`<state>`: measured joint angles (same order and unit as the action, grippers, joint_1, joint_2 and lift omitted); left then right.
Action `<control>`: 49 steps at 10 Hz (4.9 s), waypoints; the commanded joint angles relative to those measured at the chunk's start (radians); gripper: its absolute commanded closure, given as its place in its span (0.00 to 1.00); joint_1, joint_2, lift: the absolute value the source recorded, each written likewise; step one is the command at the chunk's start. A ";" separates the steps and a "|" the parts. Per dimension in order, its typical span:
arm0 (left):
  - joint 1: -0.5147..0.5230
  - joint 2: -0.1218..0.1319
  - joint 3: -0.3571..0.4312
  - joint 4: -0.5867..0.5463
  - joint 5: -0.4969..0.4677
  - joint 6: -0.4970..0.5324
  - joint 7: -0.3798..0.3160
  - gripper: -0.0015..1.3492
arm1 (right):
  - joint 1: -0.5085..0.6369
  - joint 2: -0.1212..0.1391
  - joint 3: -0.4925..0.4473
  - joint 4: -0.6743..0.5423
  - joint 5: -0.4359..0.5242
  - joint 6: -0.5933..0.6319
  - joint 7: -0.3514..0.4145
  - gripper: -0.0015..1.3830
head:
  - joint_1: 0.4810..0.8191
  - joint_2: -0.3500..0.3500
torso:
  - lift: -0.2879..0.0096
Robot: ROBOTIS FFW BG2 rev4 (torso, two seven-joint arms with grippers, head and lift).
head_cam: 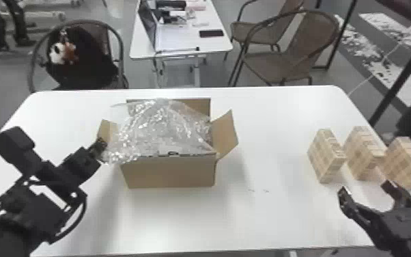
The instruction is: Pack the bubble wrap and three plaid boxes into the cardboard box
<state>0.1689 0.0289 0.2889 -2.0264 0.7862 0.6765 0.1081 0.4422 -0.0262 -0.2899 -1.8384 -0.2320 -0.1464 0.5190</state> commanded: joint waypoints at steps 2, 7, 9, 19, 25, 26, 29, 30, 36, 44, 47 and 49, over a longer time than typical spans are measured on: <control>0.000 -0.001 0.000 0.000 0.001 0.000 -0.001 0.90 | -0.096 -0.009 -0.032 0.151 0.011 -0.015 0.016 0.10 | 0.63 0.46 | 0.47; 0.001 -0.010 0.004 0.000 -0.002 0.002 -0.004 0.90 | -0.231 -0.024 0.005 0.301 0.037 -0.013 0.068 0.10 | 0.63 0.47 | 0.47; 0.001 -0.010 0.004 0.000 -0.002 0.002 -0.007 0.90 | -0.270 -0.027 0.015 0.341 0.066 -0.032 0.067 0.10 | 0.63 0.48 | 0.47; 0.012 -0.024 0.010 0.002 -0.012 0.003 -0.016 0.90 | -0.327 -0.027 0.081 0.412 0.076 -0.041 -0.051 0.63 | 0.63 0.50 | 0.47; 0.012 -0.029 0.013 0.002 -0.018 0.003 -0.021 0.90 | -0.344 -0.126 0.193 -0.062 -0.119 0.476 -0.050 0.63 | 0.63 0.56 | 0.47; 0.006 -0.029 0.010 0.002 -0.025 0.005 -0.021 0.90 | -0.421 -0.178 0.222 -0.136 -0.155 0.631 -0.039 0.63 | 0.63 0.59 | 0.47; -0.003 -0.030 0.003 0.003 -0.039 0.012 -0.019 0.90 | -0.616 -0.235 0.281 -0.214 -0.408 0.910 -0.085 0.63 | 0.53 0.69 | 0.47; -0.009 -0.031 0.000 0.003 -0.047 0.015 -0.019 0.90 | -0.662 -0.244 0.308 -0.232 -0.495 0.961 -0.137 0.63 | 0.47 0.72 | 0.47; -0.051 -0.030 -0.039 0.026 -0.077 0.046 -0.019 0.90 | -0.844 -0.144 0.561 0.212 -0.975 0.890 -0.249 0.63 | 0.38 0.91 | 0.47; -0.049 -0.024 -0.039 0.028 -0.074 0.046 -0.018 0.90 | -0.902 -0.083 0.678 0.616 -1.346 0.909 -0.375 0.63 | 0.58 0.97 | 0.47; -0.048 -0.024 -0.039 0.028 -0.071 0.046 -0.018 0.90 | -0.835 -0.106 0.574 0.370 -1.284 0.956 -0.533 0.07 | 0.59 0.97 | 0.47; -0.046 -0.024 -0.039 0.028 -0.071 0.045 -0.016 0.90 | -0.797 -0.109 0.436 0.182 -1.185 1.018 -0.554 0.10 | 0.52 0.94 | 0.47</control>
<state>0.1218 0.0046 0.2500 -1.9987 0.7161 0.7215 0.0915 -0.3692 -0.1344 0.1889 -1.5992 -1.4460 0.8561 -0.0369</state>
